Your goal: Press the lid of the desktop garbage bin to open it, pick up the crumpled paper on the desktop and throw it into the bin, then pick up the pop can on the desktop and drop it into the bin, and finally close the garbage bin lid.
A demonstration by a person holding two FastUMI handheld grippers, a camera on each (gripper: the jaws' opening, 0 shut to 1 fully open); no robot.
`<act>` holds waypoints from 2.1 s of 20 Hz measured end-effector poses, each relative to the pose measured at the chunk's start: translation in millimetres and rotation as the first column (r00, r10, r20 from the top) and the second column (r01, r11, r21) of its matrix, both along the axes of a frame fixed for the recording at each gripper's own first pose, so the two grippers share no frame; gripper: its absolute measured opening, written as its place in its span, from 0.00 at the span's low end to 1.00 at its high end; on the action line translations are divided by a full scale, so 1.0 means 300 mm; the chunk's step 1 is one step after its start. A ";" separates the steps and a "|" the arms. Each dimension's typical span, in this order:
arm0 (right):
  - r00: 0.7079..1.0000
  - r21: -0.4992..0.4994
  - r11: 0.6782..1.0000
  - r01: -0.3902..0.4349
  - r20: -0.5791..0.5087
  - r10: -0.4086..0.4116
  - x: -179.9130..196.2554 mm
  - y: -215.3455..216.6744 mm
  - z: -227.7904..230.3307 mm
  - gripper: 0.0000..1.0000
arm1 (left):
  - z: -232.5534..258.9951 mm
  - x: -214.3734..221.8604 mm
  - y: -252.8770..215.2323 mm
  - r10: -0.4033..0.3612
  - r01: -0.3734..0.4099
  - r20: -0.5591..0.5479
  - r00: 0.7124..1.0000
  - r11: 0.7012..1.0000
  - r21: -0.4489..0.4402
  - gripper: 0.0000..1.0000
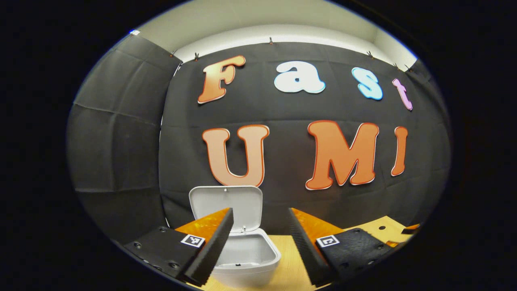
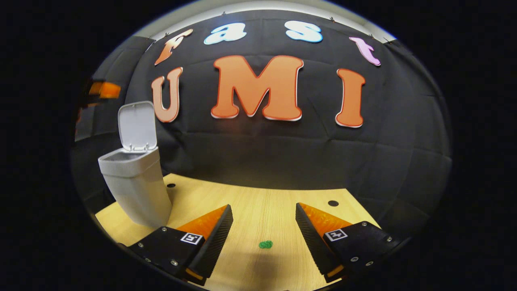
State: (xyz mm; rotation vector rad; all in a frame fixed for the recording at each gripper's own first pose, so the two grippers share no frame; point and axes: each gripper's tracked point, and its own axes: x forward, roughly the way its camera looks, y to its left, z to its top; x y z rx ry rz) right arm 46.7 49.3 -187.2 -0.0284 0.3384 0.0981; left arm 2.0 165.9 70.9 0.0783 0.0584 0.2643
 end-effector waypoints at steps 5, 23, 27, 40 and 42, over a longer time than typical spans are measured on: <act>0.987 0.039 0.999 0.025 -0.157 -0.019 0.064 0.003 -0.306 0.95 | 0.051 -0.065 -0.102 -0.038 0.038 0.060 0.997 0.999 -0.005 0.93; 0.899 -0.062 0.996 0.067 -0.429 -0.087 0.153 -0.030 -0.797 0.47 | 0.111 -0.113 -0.265 -0.092 0.087 0.040 0.995 0.988 0.125 0.98; 0.896 -0.059 0.996 0.068 -0.435 -0.086 0.150 -0.019 -0.780 0.29 | 0.118 -0.124 -0.261 -0.095 0.089 0.039 0.995 0.989 0.121 0.99; 0.979 0.035 0.999 -0.002 -0.203 0.009 0.135 0.098 -0.194 0.15 | 0.095 -0.185 -0.139 -0.082 0.084 0.090 0.993 0.996 -0.021 0.99; 0.988 0.041 0.998 -0.040 -0.150 0.045 0.137 0.173 -0.094 0.14 | 0.091 -0.214 -0.089 -0.059 0.062 0.098 0.993 0.997 -0.033 0.99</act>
